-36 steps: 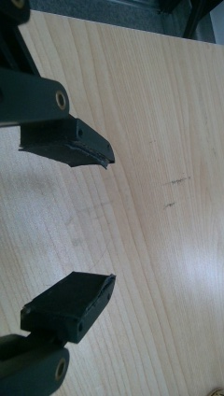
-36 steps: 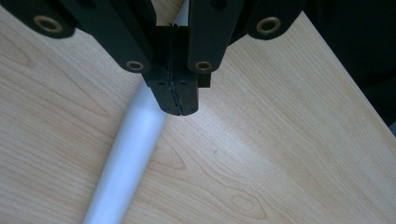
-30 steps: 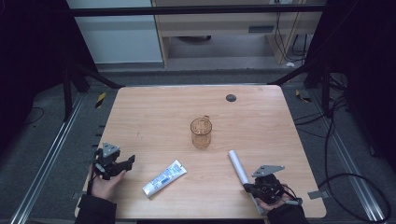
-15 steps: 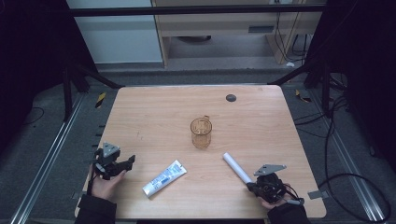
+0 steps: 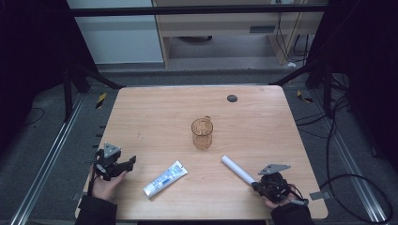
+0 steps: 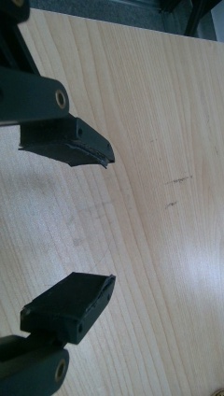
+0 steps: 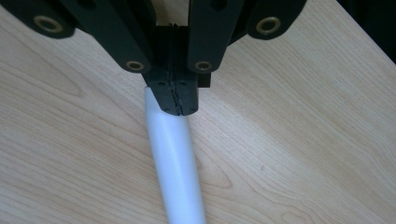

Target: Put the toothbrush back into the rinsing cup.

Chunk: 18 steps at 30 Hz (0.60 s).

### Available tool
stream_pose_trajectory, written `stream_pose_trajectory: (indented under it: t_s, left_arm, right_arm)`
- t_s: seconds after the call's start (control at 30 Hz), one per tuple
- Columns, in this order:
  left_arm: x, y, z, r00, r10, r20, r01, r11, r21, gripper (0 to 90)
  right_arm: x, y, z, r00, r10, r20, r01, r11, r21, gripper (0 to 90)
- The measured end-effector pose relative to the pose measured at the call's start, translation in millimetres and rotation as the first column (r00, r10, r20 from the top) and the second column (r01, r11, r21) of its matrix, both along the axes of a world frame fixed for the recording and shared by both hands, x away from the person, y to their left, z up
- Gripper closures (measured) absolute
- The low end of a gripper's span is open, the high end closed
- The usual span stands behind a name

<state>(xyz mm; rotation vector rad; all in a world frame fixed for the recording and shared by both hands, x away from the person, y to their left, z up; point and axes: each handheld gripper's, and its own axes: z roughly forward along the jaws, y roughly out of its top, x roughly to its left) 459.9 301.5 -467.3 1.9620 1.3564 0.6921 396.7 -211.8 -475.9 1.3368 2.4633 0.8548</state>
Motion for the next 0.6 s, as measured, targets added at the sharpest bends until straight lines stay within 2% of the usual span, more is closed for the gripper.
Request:
stream_pose_trajectory:
  t_s: [0.6]
  left_arm:
    - [0.1, -0.1, -0.3, 1.0000, 0.000, -0.002, 0.000, 1.0000, 0.002, 33.6]
  right_arm:
    - [2.1, -8.1, -0.9, 0.9985, -0.049, -0.025, 0.049, 0.999, -0.022, 90.0]
